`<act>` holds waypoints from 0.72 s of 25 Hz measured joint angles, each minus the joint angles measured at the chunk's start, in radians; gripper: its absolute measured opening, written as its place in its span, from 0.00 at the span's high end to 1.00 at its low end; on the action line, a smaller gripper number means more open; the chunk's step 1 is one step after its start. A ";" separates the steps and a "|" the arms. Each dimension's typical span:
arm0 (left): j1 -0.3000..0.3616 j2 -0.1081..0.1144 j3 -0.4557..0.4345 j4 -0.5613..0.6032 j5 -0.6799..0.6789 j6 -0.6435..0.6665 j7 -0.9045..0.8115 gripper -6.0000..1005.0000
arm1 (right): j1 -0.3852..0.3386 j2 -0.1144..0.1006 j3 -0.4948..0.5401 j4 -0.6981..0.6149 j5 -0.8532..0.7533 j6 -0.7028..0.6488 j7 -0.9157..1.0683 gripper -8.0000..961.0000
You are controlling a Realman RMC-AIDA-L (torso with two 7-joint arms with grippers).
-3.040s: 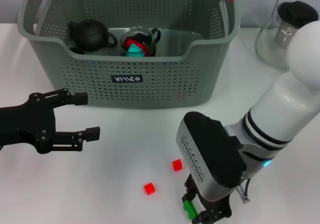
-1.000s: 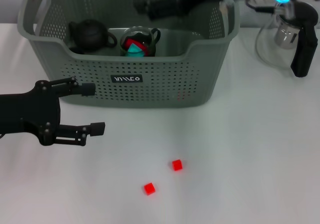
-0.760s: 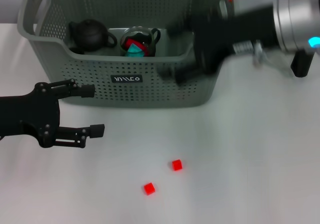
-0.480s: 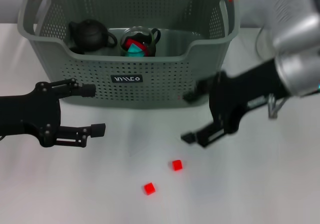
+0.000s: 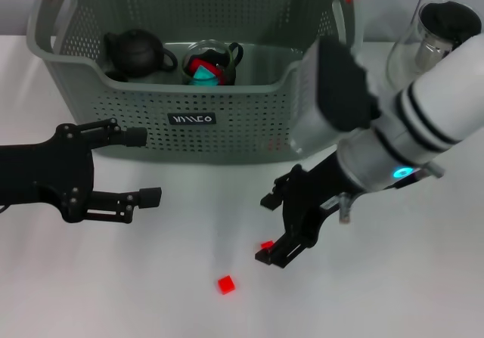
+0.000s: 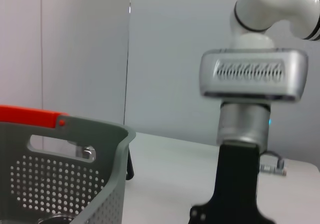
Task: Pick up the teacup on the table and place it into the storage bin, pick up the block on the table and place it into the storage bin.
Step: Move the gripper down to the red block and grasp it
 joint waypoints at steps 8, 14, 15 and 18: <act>0.001 0.001 0.000 0.000 0.002 0.001 0.003 0.09 | 0.036 0.002 -0.105 0.100 -0.001 0.111 0.026 0.04; 0.000 0.000 0.000 -0.002 0.001 0.001 0.004 0.09 | 0.045 0.004 -0.131 0.136 -0.001 0.139 0.028 0.04; 0.000 0.000 0.000 -0.003 0.001 0.001 0.004 0.09 | 0.046 0.004 -0.137 0.142 -0.001 0.146 0.028 0.04; 0.000 0.000 0.000 -0.005 -0.001 0.001 0.005 0.09 | 0.047 0.005 -0.157 0.150 -0.001 0.164 0.032 0.04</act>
